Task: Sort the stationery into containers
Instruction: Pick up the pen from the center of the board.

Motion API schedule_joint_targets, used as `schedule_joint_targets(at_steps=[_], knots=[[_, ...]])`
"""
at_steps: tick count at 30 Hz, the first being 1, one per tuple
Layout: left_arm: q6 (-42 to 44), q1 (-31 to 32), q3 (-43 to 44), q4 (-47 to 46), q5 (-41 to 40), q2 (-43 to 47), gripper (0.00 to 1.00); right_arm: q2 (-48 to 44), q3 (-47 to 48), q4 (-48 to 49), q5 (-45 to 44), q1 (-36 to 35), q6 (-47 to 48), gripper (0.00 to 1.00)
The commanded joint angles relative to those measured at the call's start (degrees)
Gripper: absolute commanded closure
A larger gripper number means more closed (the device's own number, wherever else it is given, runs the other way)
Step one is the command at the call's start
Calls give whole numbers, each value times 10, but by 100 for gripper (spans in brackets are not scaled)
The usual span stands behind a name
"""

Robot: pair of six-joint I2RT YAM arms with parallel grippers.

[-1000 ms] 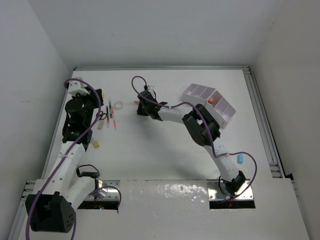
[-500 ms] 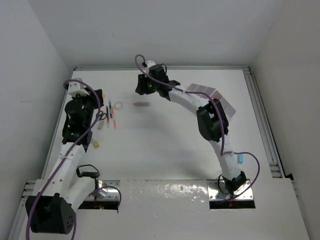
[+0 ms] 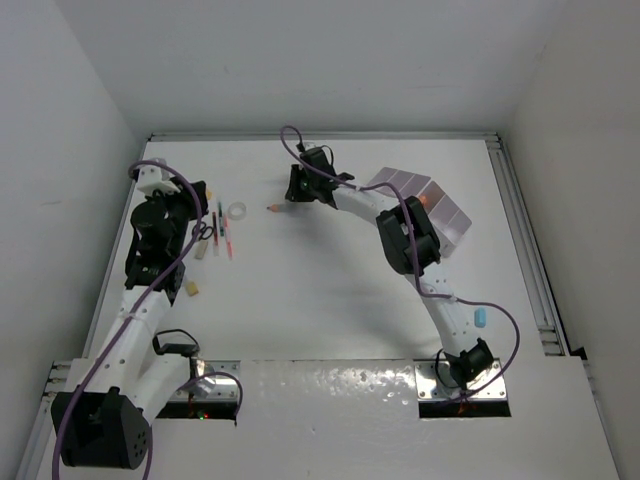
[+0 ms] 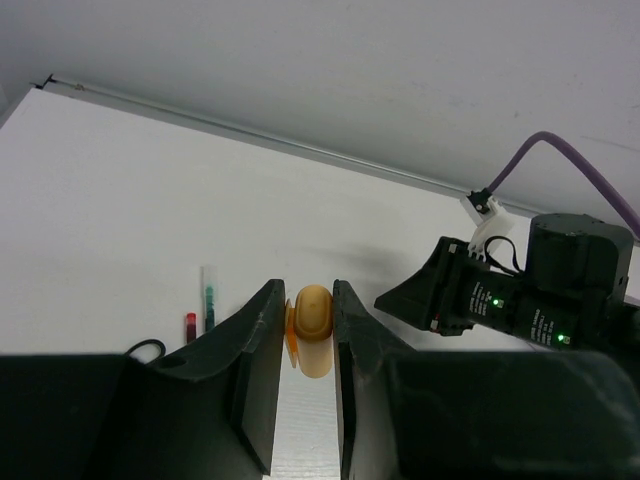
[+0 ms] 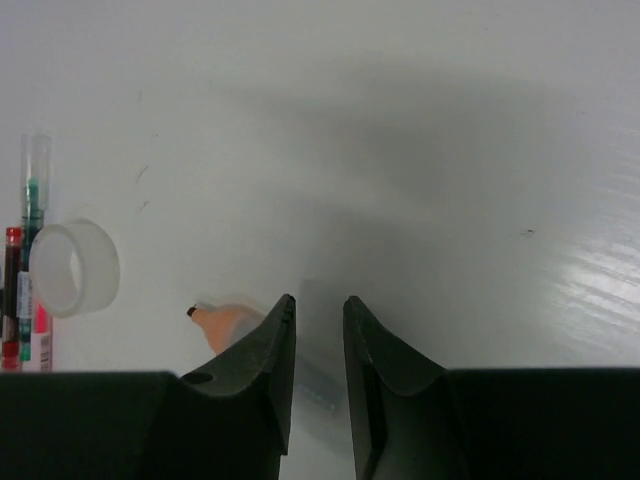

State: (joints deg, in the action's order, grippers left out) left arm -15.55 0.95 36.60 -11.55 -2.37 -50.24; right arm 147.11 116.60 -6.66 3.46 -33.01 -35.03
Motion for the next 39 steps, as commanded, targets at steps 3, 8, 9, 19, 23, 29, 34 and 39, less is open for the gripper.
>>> schedule_joint_targets(at_steps=[3,8,9,19,23,29,34,39], knots=[[-11,-8,-4,-15,1,17,100,-25,-7,13,-6,-5,-22,76],[-13,-8,-6,-20,5,17,100,-48,-59,24,5,-6,-12,80],[-13,-8,-6,-21,5,18,100,-51,-63,17,10,-8,-2,81],[-19,-8,-14,-17,16,20,100,-93,-80,4,18,-20,27,83],[-18,-8,-16,-20,19,22,100,-108,-88,8,14,-24,53,77],[-24,-8,-20,-16,20,22,100,-125,-88,9,15,-30,93,72],[-26,-8,-22,-19,36,21,100,-111,-59,-34,-11,-61,162,53],[-26,-8,-21,-17,35,20,100,-91,-57,-56,-70,-66,124,46]])
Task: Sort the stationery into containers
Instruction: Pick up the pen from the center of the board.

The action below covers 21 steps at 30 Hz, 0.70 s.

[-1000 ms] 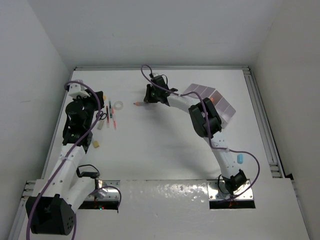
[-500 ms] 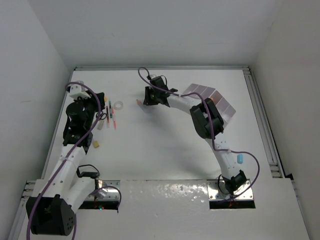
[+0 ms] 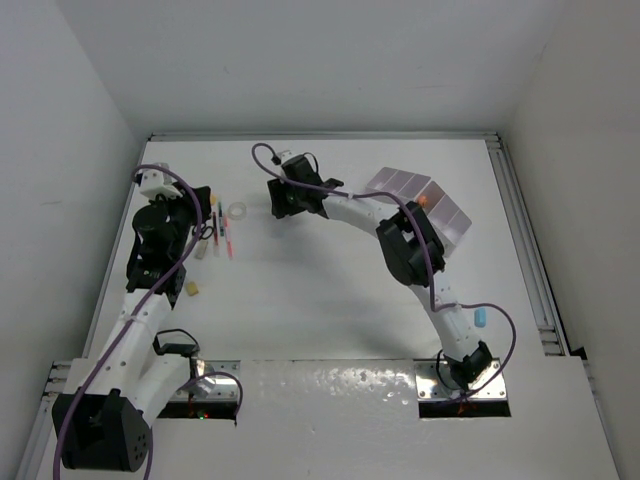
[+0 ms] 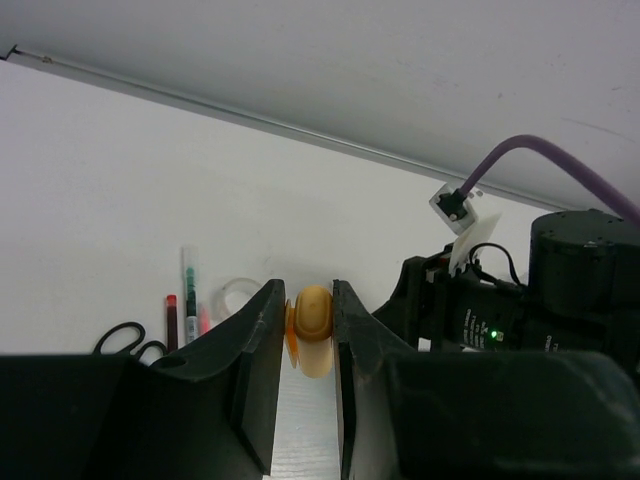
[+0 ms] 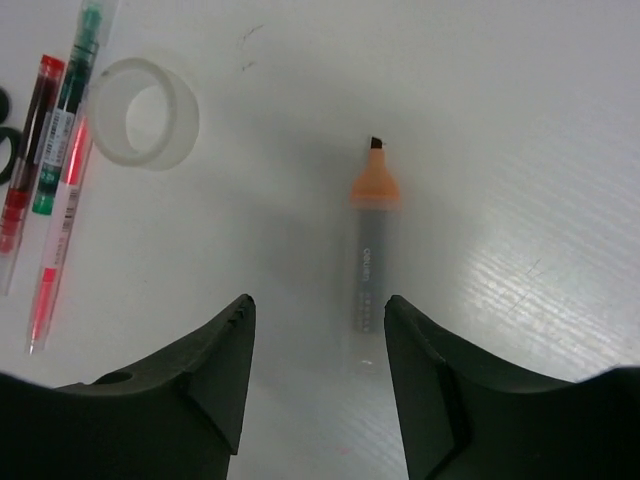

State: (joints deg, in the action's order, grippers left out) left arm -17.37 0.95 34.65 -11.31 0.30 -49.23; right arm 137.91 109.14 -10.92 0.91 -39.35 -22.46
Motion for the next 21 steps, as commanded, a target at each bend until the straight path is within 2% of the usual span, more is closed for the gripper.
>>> schedule_joint_targets(at_steps=[1,4,5,10,14,16,17,21], knots=[[-7,-8,-1,-19,8,10,100,6,19,-18,-49,-5,-1,46],[-9,-8,-1,-20,8,10,100,39,65,-66,-70,-9,10,46],[-10,-8,-1,-20,8,10,100,48,83,-74,-71,-11,14,49],[-12,-8,-1,-24,8,7,100,68,84,-101,-114,-23,27,51],[-13,-8,1,-25,9,3,100,87,122,-136,-126,-23,20,51],[-15,-8,2,-26,11,3,100,97,139,-142,-126,-23,22,59],[-16,-8,2,-28,11,2,100,98,143,-150,-125,-23,22,73],[-18,-8,4,-31,14,-1,100,91,118,-164,-122,-23,27,95]])
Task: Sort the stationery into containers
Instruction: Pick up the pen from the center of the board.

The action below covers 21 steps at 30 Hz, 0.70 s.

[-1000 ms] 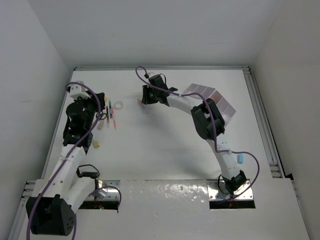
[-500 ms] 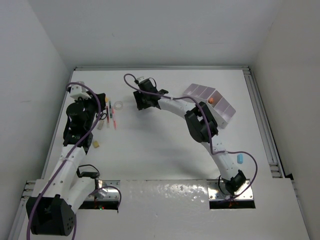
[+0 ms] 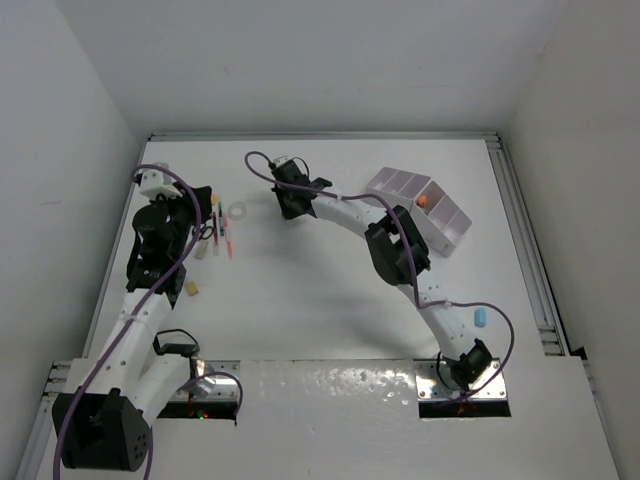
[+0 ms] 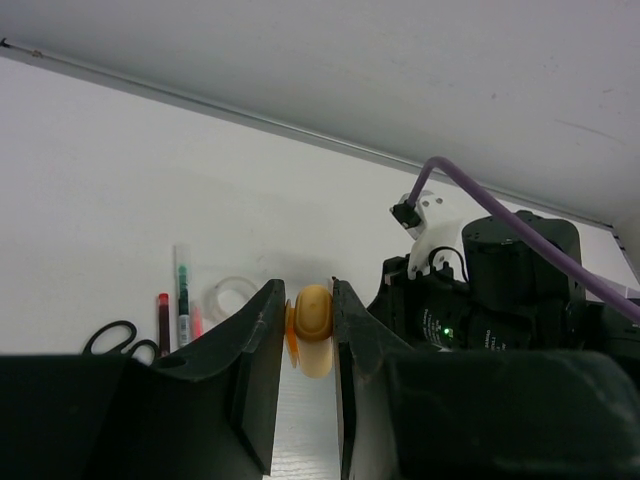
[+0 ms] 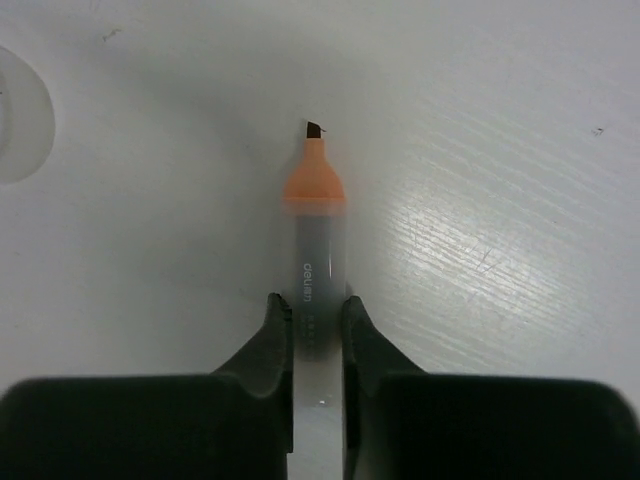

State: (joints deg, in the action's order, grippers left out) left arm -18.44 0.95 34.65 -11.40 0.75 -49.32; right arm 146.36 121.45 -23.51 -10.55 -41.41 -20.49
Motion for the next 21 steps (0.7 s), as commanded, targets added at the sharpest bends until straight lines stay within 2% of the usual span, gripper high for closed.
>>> schedule_joint_targets(at_steps=[1,3,10,14,16,21], knots=[[-8,-8,6,-30,13,-1,100,-7,-17,-38,-6,-3,8,100],[-7,-7,8,-29,17,-2,100,-30,-60,-18,0,-3,18,100],[-21,-5,19,-4,51,7,100,-200,-199,124,12,-24,83,100],[-55,-4,17,12,82,10,100,-329,-331,202,17,-46,122,100],[-87,-5,22,16,115,8,100,-367,-371,231,34,-61,153,100],[-135,-8,19,-38,233,5,100,-486,-491,306,78,-86,160,100]])
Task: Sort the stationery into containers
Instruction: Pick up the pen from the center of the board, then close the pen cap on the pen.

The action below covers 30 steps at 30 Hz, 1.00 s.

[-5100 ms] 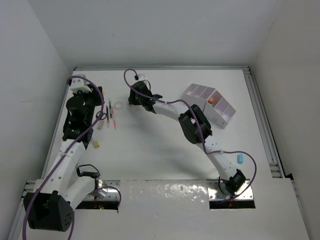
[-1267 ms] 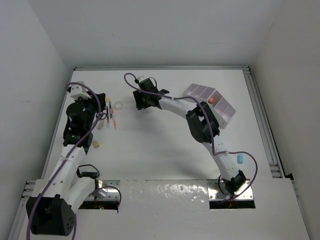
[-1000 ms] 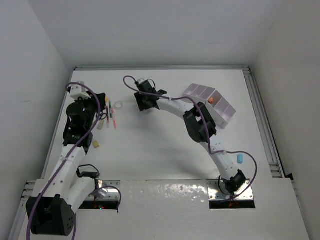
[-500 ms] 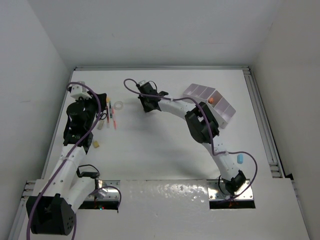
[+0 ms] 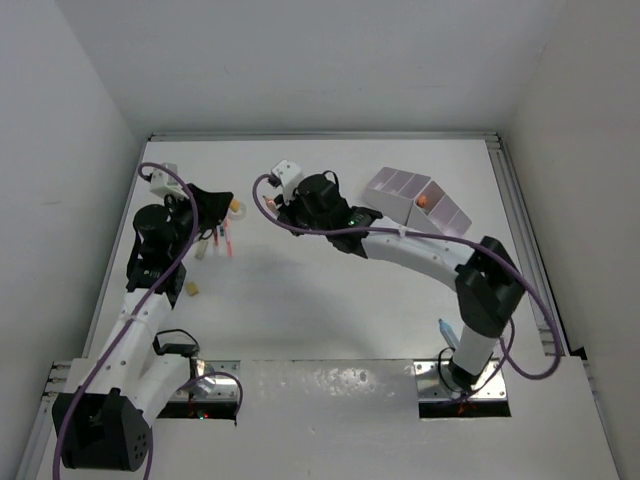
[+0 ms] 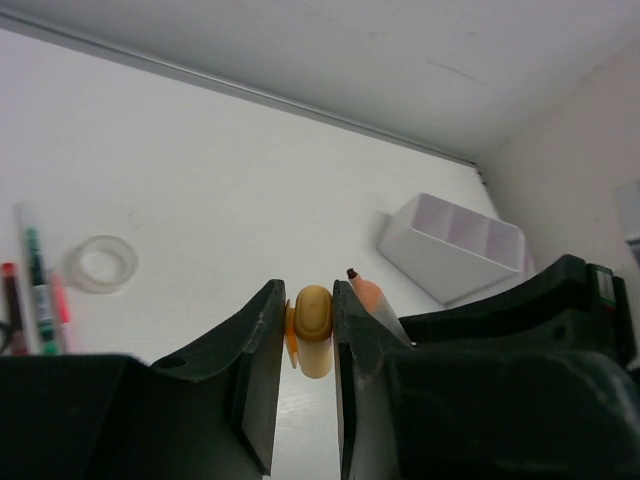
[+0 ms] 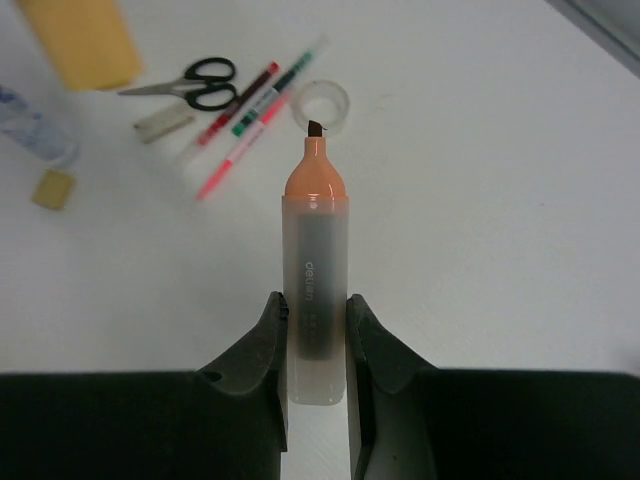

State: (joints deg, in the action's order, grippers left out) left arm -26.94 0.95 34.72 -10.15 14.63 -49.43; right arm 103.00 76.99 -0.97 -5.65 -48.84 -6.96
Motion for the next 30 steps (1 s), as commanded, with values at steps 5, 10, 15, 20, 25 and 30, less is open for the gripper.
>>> schedule_joint_targets(at_steps=[5,10,15,20,25,30], knots=[[-144,-6,6,-122,159,-12,100,-129,-138,160,-45,-49,33,100],[-210,0,4,-192,177,-38,100,-167,-185,201,-117,-80,48,100],[-234,5,2,-196,170,-59,100,-186,-211,229,-132,-89,45,100],[-232,12,1,-202,162,-74,100,-189,-210,238,-125,-90,44,100],[-227,13,3,-204,165,-81,100,-187,-199,234,-105,-90,29,100],[-225,22,1,-200,155,-73,100,-186,-194,233,-105,-92,20,100]])
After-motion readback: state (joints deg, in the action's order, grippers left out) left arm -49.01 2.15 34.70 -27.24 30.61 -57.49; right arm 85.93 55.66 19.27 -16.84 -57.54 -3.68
